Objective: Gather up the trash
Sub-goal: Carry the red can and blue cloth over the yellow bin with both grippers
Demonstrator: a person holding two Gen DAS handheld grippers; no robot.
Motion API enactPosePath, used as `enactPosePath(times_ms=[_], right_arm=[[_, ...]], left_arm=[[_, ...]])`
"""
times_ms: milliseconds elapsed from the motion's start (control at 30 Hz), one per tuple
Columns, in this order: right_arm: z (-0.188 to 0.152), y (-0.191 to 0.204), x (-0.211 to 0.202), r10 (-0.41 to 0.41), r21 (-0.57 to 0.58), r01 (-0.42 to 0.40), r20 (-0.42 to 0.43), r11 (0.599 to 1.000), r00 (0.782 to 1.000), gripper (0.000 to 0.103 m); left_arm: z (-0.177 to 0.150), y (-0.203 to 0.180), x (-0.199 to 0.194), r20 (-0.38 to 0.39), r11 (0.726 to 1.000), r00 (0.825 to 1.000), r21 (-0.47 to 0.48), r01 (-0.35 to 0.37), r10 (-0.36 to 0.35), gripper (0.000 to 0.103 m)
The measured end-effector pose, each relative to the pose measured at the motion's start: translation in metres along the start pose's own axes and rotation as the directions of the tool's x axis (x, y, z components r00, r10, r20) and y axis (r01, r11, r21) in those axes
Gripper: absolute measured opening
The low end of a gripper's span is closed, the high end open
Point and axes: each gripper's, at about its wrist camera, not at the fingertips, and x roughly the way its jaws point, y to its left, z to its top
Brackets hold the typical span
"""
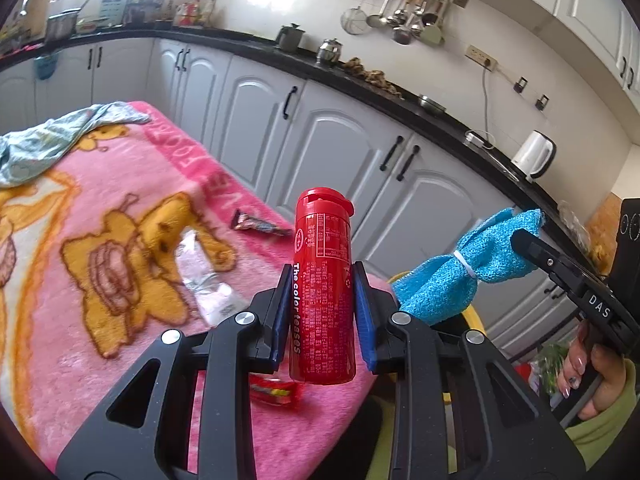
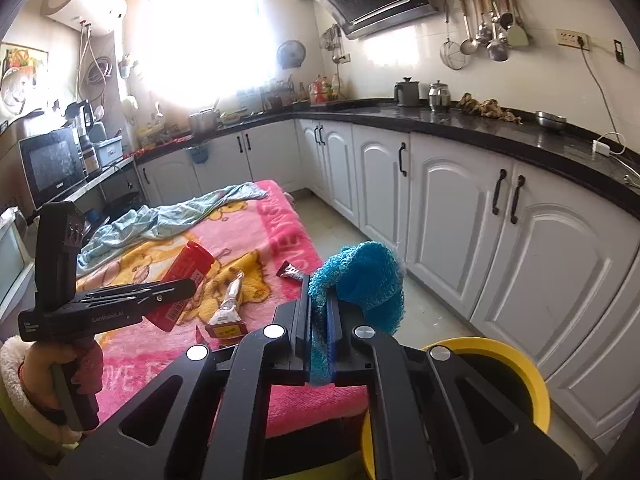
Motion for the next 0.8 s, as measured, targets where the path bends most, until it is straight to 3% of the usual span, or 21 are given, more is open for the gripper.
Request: enactPosePath(times_ms=[467, 800], right_arm=[[-0.007, -0.046, -0.057, -0.109, 0.067, 0.104, 0.077, 0.992, 0.991, 0.006], [-0.032, -0.084, -0.07, -0.2, 0.113, 0.194, 0.041, 0.974, 0.979, 0.006]], left_arm=[[0.005, -0.067, 0.026, -0.01, 0.99, 0.996, 0.104, 0.093, -0.093, 0.022], [-0.007, -0.12, 0.07, -0.074, 0.971, 0.984, 0.168, 0.17, -0.16, 0.022]])
